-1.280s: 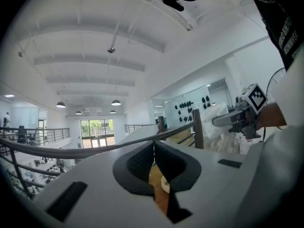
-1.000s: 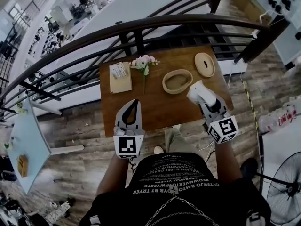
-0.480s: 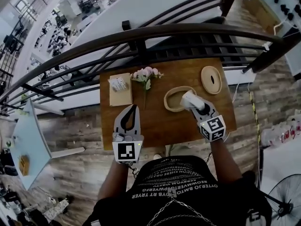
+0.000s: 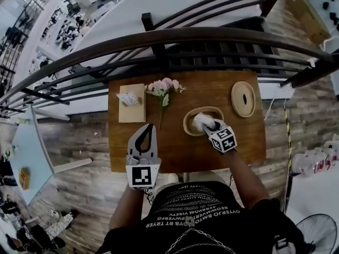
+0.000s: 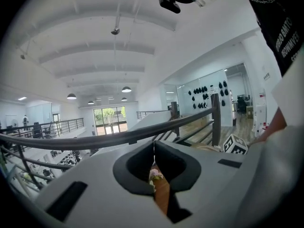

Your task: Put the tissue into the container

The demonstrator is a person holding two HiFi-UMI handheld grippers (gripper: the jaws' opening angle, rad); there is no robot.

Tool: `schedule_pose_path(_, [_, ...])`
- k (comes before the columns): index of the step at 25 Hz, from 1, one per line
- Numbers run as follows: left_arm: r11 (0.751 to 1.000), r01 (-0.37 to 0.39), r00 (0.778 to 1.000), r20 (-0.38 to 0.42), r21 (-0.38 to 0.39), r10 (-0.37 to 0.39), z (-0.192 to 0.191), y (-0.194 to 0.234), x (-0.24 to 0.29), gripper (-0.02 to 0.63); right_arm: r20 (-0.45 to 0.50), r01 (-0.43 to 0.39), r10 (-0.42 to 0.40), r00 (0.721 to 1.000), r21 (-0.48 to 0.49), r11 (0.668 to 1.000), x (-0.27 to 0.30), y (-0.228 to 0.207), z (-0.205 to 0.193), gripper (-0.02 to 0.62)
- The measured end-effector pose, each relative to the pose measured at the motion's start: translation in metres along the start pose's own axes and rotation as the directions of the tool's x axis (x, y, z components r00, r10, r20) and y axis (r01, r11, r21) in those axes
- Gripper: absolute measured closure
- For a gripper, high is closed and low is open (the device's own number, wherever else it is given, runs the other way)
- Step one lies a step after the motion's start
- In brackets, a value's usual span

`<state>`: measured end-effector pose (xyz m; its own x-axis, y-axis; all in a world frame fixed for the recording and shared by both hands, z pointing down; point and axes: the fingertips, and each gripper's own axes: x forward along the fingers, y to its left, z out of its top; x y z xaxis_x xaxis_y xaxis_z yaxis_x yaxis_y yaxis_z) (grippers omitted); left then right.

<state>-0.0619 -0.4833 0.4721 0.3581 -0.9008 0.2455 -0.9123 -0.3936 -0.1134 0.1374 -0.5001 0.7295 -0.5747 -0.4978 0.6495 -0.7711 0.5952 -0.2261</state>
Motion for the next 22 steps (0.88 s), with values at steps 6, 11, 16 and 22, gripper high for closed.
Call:
schedule_pose_path(6, [0.999, -0.042, 0.997, -0.059, -0.013, 0.041, -0.019, 0.01, -0.002, 0.577, -0.175, -0.052, 0.073, 0.982, 0.121, 0.991, 0.041, -0.004, -0.029, 0.479])
schedule_pose_path(11, [0.999, -0.051, 0.997, -0.058, -0.01, 0.051, -0.017, 0.011, -0.014, 0.577, -0.306, -0.013, 0.049, 0.951, 0.118, 0.993, 0.055, -0.007, -0.036, 0.383])
schedule_pose_path(16, [0.999, -0.046, 0.999, -0.008, 0.006, 0.046, -0.005, 0.015, -0.042, 0.577, -0.284, 0.151, -0.15, 0.947, -0.016, 0.988, 0.029, -0.023, -0.028, 0.239])
schedule_pose_path(22, [1.0, -0.024, 0.999, 0.027, -0.003, 0.024, 0.0, 0.014, -0.1, 0.577, -0.073, 0.272, -0.271, 0.96, 0.003, 0.962, -0.055, -0.012, -0.013, 0.241])
